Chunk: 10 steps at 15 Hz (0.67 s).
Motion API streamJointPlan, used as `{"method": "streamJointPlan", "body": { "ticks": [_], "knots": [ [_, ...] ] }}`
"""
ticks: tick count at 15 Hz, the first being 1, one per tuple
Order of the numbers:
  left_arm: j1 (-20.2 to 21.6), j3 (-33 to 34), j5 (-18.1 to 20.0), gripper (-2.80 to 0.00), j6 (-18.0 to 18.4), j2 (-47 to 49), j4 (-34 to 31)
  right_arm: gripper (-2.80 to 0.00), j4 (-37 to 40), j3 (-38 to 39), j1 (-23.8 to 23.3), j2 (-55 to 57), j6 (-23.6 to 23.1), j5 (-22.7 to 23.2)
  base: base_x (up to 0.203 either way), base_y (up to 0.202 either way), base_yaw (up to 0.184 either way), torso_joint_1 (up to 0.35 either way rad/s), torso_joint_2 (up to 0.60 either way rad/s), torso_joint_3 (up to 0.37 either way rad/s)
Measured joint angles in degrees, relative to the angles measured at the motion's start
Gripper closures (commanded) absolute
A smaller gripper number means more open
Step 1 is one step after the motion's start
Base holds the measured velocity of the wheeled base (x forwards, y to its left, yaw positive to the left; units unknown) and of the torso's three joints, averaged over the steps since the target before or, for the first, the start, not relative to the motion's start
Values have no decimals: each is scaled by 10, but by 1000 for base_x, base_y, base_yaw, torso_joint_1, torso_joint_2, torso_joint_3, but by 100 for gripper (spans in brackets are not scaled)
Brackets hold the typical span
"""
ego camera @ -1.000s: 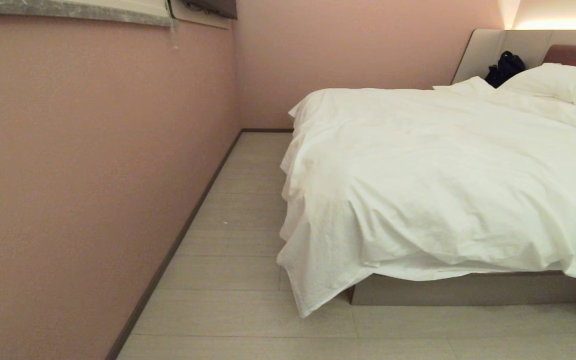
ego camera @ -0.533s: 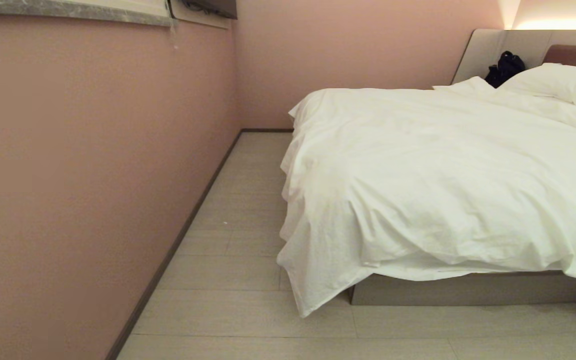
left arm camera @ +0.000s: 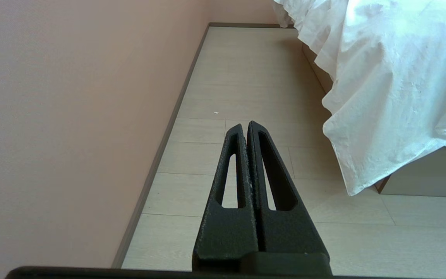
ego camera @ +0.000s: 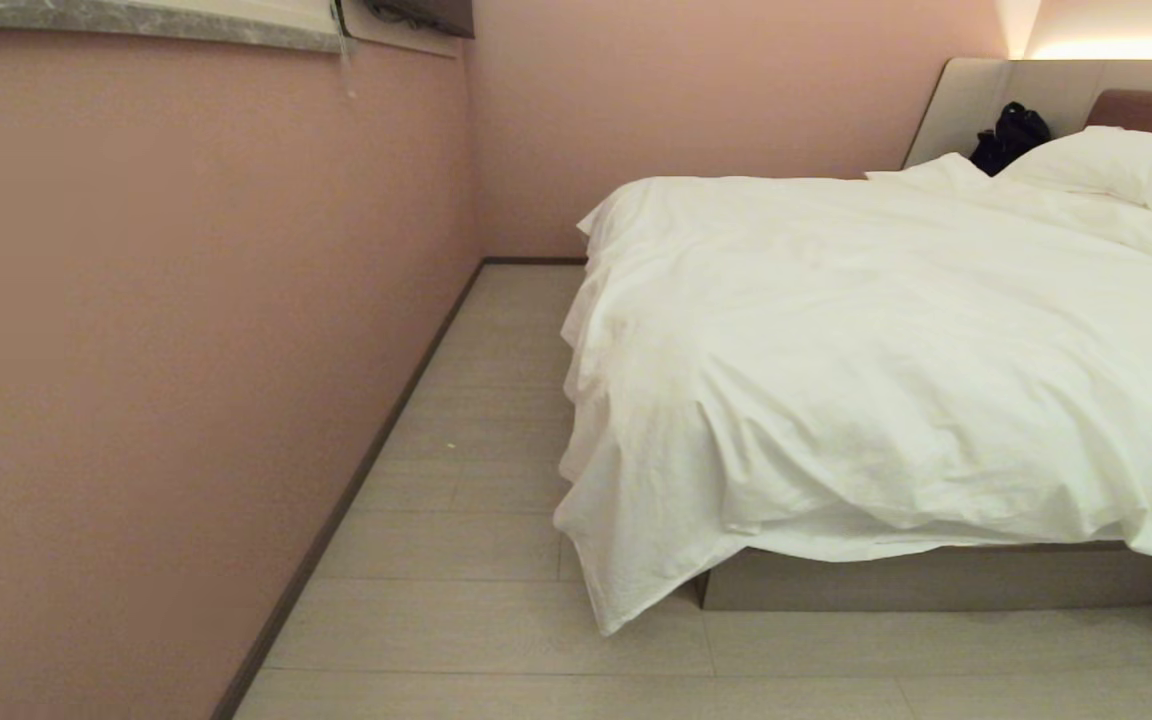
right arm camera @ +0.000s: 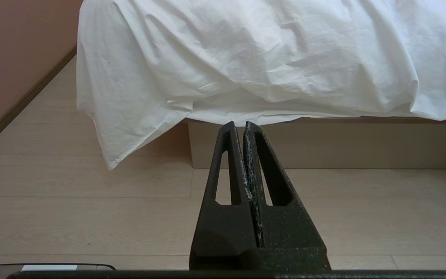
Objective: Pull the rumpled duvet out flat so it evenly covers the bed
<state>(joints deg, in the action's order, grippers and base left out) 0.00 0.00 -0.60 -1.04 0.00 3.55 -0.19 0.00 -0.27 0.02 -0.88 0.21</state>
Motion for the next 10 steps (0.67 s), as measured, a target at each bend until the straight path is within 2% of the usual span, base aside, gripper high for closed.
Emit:
{"method": "streamJointPlan", "body": {
  "ticks": [10],
  "knots": [
    [0,0,0,0,0,0,0,0,-1,0,0,0,2,0,0,0,0,0,0,0]
  ]
}}
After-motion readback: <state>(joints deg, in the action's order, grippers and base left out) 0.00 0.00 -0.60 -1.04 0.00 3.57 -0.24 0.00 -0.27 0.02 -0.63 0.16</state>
